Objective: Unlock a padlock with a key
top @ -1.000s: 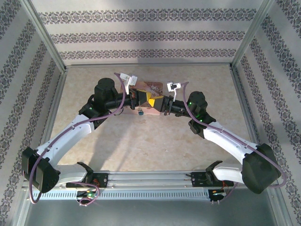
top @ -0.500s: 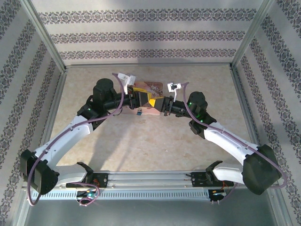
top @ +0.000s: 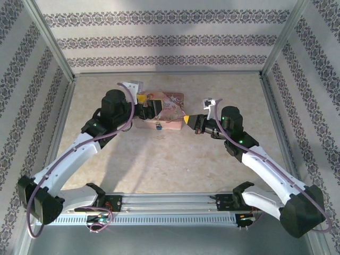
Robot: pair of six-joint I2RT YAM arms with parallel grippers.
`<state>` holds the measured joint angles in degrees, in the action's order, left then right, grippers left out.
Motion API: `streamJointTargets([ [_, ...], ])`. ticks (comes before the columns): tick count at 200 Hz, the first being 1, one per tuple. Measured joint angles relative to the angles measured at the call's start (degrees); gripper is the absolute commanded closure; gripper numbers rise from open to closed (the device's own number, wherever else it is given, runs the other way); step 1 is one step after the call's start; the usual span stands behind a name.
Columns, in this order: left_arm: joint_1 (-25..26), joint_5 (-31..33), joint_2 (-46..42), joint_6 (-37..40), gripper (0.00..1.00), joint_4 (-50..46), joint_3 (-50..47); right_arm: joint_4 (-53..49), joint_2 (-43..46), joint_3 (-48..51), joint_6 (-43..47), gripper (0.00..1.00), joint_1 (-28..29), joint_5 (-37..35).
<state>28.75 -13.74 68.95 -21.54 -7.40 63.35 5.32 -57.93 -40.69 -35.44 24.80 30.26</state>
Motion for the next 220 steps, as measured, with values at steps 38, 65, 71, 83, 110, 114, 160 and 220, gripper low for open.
streamJointTargets([
  [38, 0.0, 1.9, 9.8, 1.7, 0.09, -3.9, 7.3, -9.8, 3.4, 1.0, 2.9, 1.00, -3.0, -3.8],
  [65, 0.0, 2.2, 18.5, 2.4, 0.09, -7.3, 13.4, -15.6, 4.2, 1.4, 3.9, 1.00, -4.9, -6.3],
  [71, 0.0, 2.2, 20.3, 2.6, 0.10, -8.0, 14.7, -16.9, 4.3, 1.5, 4.0, 1.00, -5.3, -7.0],
  [83, 0.0, 2.3, 24.6, 3.0, 0.10, -10.0, 17.9, -19.5, 4.6, 1.6, 4.3, 1.00, -6.0, -8.3],
  [110, 0.2, 2.3, 33.2, 3.6, 0.11, -14.0, 24.9, -23.6, 5.4, 2.4, 4.6, 1.00, -7.9, -10.3],
  [114, 0.2, 2.3, 34.5, 3.7, 0.11, -14.4, 25.8, -24.1, 5.4, 2.5, 4.6, 1.00, -8.2, -10.6],
  [160, 1.1, 1.9, 45.4, 5.1, 0.11, -18.6, 35.3, -27.6, 5.4, 2.8, 5.7, 1.00, -9.0, -11.8],
  [220, 2.4, 0.9, 53.9, 6.2, 0.12, -21.9, 42.4, -28.3, 5.4, 4.1, 5.9, 1.00, -9.3, -12.0],
])
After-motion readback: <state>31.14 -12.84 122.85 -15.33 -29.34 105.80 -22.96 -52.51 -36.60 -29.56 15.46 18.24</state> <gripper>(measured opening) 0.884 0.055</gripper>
